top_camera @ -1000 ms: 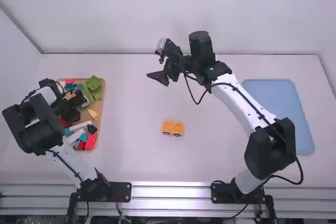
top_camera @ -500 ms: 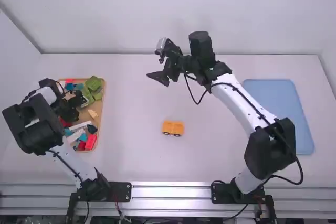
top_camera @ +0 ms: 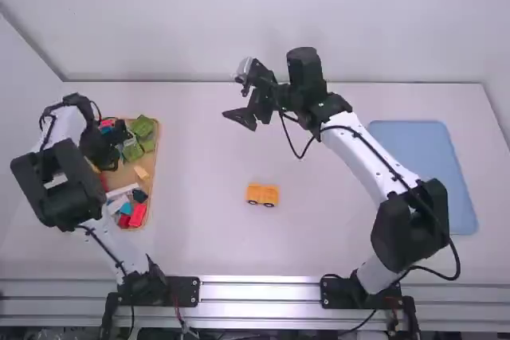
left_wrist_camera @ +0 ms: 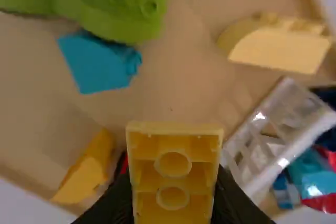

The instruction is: Assemble lego blocks to make yellow taxi

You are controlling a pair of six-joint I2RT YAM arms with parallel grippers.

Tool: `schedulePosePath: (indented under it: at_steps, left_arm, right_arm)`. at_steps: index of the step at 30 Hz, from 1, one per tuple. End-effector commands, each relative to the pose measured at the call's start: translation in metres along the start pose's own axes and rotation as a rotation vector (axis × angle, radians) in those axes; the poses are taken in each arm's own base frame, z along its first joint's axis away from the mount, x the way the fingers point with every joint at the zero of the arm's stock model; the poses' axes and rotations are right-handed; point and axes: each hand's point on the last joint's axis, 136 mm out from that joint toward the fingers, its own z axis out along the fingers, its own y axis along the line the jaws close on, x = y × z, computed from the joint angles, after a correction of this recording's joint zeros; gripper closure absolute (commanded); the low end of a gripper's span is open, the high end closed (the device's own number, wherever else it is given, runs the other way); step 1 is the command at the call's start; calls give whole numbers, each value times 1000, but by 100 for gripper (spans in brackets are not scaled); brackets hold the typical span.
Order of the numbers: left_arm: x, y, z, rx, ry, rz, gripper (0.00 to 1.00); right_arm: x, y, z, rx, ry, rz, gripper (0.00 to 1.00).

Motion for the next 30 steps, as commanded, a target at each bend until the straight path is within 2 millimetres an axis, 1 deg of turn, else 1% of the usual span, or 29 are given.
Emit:
schedulePosePath:
  at_steps: [1, 2, 3, 4, 6, 8, 9, 11, 12, 14, 16, 18, 21, 22, 24, 25, 26, 27, 28, 30]
  left_arm:
    - [-21, 2, -23, -4, -47, -3, 96]
    - [-26, -1, -30, 9, -60, 6, 95]
    - [-32, -6, -43, 31, -83, 22, 95]
    - [-33, -7, -45, 34, -87, 25, 96]
    - [-52, -21, -72, 90, -184, 81, 98]
    - [-67, -27, -88, 113, -265, 106, 98]
    - [-81, -32, -104, 131, -354, 136, 98]
    - [-102, -42, -133, 167, -512, 190, 98]
    - [-108, -46, -142, 176, -559, 209, 98]
    - [-127, -66, -181, 228, -767, 303, 98]
    - [-141, -84, -206, 268, -908, 372, 98]
    - [-153, -103, -224, 319, -1028, 433, 98]
    - [-162, -125, -233, 370, -1083, 497, 98]
    - [-174, -153, -241, 427, -1146, 585, 98]
    - [-182, -167, -244, 449, -1193, 635, 98]
    - [-192, -184, -250, 469, -1253, 697, 98]
    - [-196, -192, -252, 481, -1280, 724, 98]
    - [-198, -197, -253, 485, -1293, 739, 98]
    - [-207, -217, -260, 504, -1365, 807, 98]
    - [-214, -234, -265, 518, -1427, 861, 98]
  right_arm:
    - [-14, -1, -3, 0, -23, -19, 2]
    - [-14, -1, -3, 1, -23, -20, 2]
    - [-14, -1, -3, 1, -23, -20, 2]
    - [-14, -2, -3, 2, -24, -20, 2]
    - [-13, -5, -6, 8, -26, -19, 2]
    - [-14, -3, -8, -12, -37, -18, 2]
    - [-17, 1, -10, -41, -54, -20, 2]
    - [-22, 7, -14, -97, -90, -27, 2]
    - [-23, 9, -15, -111, -99, -28, 1]
    - [-26, 10, -22, -145, -123, -28, 2]
    - [-25, 10, -26, -158, -129, -23, 2]
    - [-23, 15, -28, -190, -143, -23, 2]
    - [-22, 21, -29, -225, -158, -46, 2]
    - [-20, 29, -28, -260, -173, -73, 2]
    - [-19, 32, -29, -273, -180, -78, 2]
    - [-20, 35, -30, -297, -196, -79, 2]
    - [-21, 37, -30, -309, -206, -74, 2]
    - [-22, 37, -31, -314, -209, -67, 2]
    - [-25, 38, -32, -327, -225, -42, 2]
    - [-27, 34, -32, -313, -232, -12, 2]
